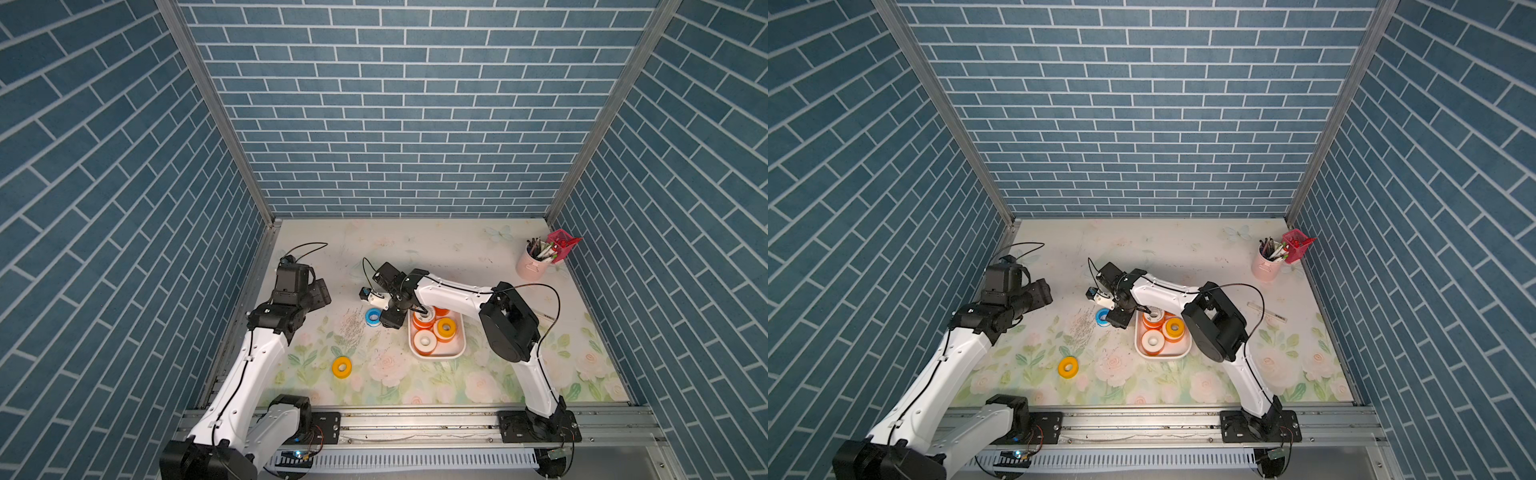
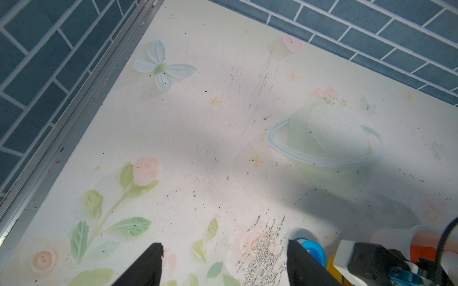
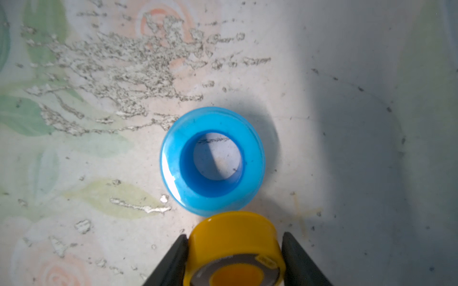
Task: Put the sealing tape into the storage box
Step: Pick up the sealing tape at the center of the board.
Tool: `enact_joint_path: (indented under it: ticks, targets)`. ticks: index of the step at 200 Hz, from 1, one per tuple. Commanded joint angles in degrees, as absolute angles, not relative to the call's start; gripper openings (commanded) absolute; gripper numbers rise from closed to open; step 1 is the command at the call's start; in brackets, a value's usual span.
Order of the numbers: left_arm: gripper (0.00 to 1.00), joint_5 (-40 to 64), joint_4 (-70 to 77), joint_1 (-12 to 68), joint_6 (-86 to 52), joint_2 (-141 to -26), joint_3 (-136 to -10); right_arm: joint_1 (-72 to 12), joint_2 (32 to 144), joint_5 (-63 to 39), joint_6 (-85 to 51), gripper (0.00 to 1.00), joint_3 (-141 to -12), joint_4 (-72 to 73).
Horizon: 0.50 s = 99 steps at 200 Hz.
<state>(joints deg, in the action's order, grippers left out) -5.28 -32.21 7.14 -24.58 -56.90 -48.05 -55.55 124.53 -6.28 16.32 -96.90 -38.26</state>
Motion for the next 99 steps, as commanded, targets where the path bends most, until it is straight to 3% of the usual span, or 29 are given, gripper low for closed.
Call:
enact_joint_path:
  ticks: [1,99]
  targets:
    - [0.82,-5.3,-31.7,6.9,-23.7,-56.8,-47.5,-55.5,124.6,-6.7,15.3,0.45,-98.3,-40.3]
    - [0.82,-5.2,-31.6,6.9,-23.8,-56.7,-47.4,-55.5,112.2,-6.8,8.0,0.45,-94.5,-33.8]
